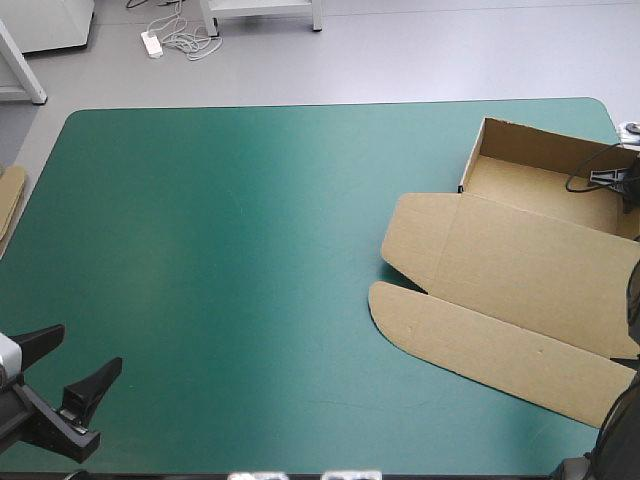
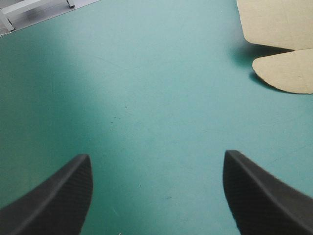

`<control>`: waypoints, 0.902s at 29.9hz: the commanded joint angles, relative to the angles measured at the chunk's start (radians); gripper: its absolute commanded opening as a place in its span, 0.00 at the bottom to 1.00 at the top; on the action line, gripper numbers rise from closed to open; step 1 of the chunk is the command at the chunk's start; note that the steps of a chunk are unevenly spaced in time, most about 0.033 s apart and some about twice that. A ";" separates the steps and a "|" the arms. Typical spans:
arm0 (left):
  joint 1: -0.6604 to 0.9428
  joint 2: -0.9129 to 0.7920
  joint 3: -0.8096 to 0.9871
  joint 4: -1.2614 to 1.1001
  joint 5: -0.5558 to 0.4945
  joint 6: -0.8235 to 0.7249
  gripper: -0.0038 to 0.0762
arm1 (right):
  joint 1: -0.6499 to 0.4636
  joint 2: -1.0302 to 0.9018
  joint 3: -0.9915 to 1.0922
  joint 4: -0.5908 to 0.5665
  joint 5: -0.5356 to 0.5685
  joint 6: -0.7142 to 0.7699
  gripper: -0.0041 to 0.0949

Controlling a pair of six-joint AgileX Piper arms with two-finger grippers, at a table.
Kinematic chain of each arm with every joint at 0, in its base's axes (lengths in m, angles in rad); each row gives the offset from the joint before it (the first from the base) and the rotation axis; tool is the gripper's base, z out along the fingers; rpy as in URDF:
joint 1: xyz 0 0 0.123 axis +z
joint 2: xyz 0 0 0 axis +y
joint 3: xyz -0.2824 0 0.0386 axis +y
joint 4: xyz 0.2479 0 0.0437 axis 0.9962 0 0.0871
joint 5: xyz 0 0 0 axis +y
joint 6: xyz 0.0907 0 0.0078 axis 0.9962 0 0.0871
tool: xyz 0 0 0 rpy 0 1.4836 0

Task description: Fold the box

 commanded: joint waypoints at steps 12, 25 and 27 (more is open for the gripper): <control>-0.003 0.015 -0.018 -0.005 0.041 0.023 0.71 | -0.008 -0.076 -0.088 -0.027 0.005 -0.035 0.62; -0.003 0.015 -0.018 0.068 -0.006 0.027 0.71 | 0.018 -0.299 -0.133 0.256 0.055 -0.112 0.64; -0.003 0.015 -0.018 0.088 -0.031 0.027 0.71 | 0.054 -0.351 -0.133 0.333 0.081 -0.148 0.58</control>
